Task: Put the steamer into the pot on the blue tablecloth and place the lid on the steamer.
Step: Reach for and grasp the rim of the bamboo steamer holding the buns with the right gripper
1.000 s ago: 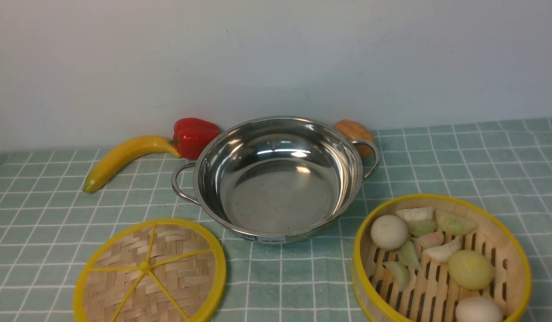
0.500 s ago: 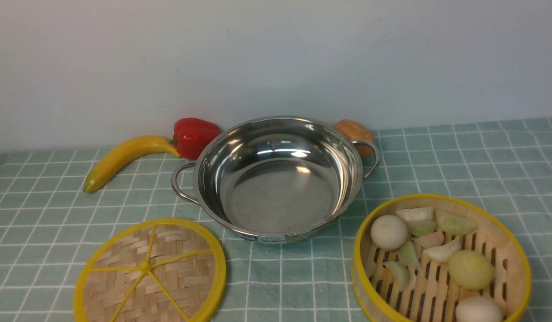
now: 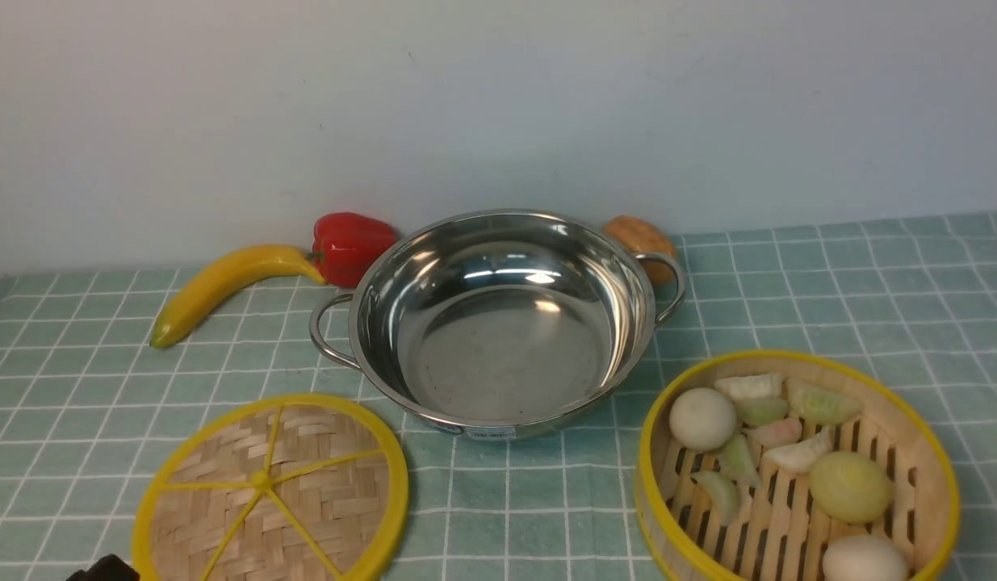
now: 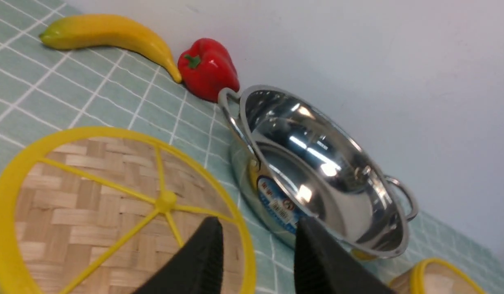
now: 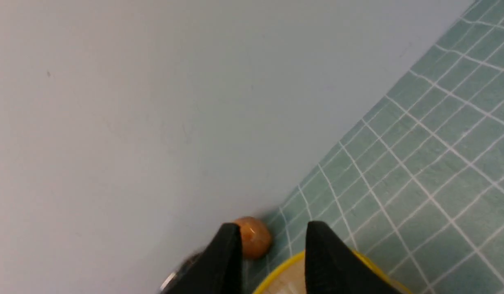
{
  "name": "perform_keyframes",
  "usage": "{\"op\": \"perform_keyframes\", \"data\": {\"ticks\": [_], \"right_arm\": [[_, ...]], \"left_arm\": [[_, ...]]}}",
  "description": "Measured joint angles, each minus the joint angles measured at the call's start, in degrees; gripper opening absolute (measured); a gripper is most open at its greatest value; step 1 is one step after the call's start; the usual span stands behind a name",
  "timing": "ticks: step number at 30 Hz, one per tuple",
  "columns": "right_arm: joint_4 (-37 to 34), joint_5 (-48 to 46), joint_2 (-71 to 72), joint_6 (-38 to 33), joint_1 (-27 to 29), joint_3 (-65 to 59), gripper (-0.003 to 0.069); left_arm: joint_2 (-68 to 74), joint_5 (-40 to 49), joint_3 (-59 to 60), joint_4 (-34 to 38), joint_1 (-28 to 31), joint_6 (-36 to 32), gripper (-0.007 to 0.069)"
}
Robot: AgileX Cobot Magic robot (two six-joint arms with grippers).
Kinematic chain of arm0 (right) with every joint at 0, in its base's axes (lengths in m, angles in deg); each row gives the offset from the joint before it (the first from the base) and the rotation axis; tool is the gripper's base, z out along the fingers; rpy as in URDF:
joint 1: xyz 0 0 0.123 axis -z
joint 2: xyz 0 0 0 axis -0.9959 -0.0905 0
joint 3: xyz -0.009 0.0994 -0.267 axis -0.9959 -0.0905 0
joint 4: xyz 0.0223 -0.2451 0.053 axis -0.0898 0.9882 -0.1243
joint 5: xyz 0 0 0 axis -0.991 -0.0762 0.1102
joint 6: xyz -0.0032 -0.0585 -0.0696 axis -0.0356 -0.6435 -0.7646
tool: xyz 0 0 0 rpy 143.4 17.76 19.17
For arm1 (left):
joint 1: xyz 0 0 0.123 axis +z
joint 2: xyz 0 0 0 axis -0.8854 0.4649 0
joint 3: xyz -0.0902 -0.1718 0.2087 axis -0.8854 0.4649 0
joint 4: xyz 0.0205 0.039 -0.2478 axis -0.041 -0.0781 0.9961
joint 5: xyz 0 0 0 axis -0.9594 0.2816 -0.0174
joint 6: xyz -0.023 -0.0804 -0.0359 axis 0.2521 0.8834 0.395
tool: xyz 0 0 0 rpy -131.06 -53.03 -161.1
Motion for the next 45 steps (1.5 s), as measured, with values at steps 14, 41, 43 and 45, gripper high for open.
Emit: {"op": "perform_keyframes", "data": {"ticks": [14,41,43,45], "right_arm": [[7.19,42.76,-0.59,5.2,0.0,11.47,0.024],[17.82,-65.31,-53.74,-21.13,0.0,62.82,0.024],[17.31,-65.52,-56.88,-21.92,0.0,61.96,0.024],[17.38,-64.34,-60.14,-22.51,0.0,60.54,0.024]], "left_arm": [[-0.05,-32.44,-5.0,16.2,0.0,7.05,0.0243],[54.24,39.49,-50.42,-39.01,0.0,5.92,0.0243],[58.57,40.27,-50.42,-39.83,0.0,5.92,0.0243],[63.96,40.39,-50.43,-40.72,0.0,5.92,0.0243]]}}
